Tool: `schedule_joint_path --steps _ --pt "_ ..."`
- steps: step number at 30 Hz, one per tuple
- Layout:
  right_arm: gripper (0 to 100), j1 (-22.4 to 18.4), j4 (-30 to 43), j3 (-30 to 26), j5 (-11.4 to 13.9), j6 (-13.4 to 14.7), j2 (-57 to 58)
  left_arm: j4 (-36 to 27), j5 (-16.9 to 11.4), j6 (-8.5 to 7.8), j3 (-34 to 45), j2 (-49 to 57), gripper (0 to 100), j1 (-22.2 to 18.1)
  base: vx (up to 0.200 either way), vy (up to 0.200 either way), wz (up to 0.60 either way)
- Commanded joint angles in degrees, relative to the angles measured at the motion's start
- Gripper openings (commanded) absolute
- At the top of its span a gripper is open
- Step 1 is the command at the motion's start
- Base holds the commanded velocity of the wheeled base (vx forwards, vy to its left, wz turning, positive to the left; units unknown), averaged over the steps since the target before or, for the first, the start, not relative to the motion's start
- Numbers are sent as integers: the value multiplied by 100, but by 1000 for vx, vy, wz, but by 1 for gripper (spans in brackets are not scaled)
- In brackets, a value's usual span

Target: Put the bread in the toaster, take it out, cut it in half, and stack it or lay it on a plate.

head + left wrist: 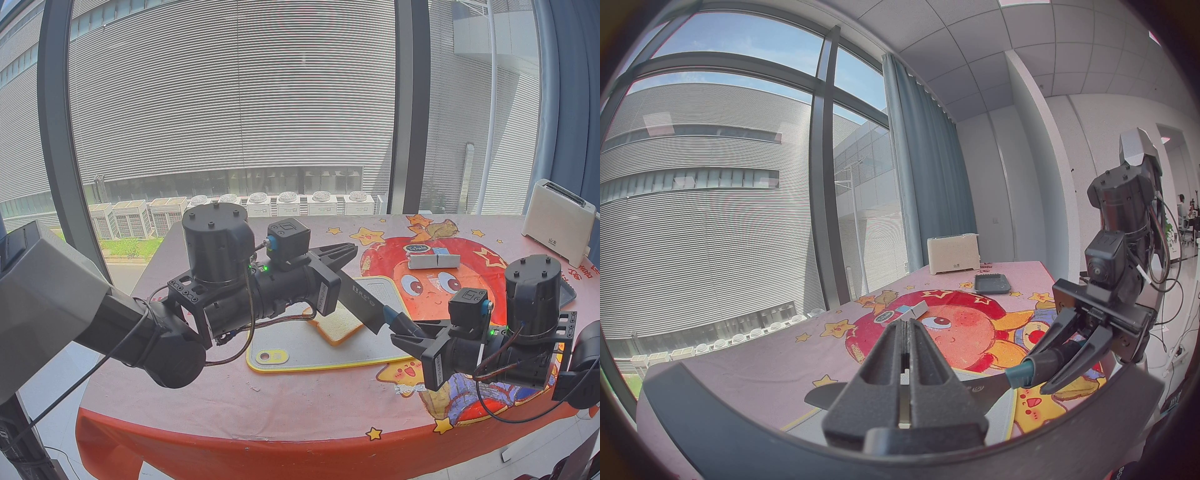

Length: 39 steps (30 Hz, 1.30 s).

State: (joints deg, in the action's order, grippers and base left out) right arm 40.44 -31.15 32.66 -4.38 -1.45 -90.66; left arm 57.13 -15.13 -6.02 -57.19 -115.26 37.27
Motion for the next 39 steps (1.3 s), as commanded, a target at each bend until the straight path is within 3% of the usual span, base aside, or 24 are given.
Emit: schedule_joint_path --steps 1,8,39 --pt "0 -27 56 320 7 -13 5 -8 1 5 -12 21 0 -26 0 0 0" --pt "0 -106 909 830 86 -83 13 -8 10 -4 -73 30 0 -35 0 0 0" --pt "0 -115 935 636 77 -110 -285 44 28 -39 225 -401 0 9 0 0 0"
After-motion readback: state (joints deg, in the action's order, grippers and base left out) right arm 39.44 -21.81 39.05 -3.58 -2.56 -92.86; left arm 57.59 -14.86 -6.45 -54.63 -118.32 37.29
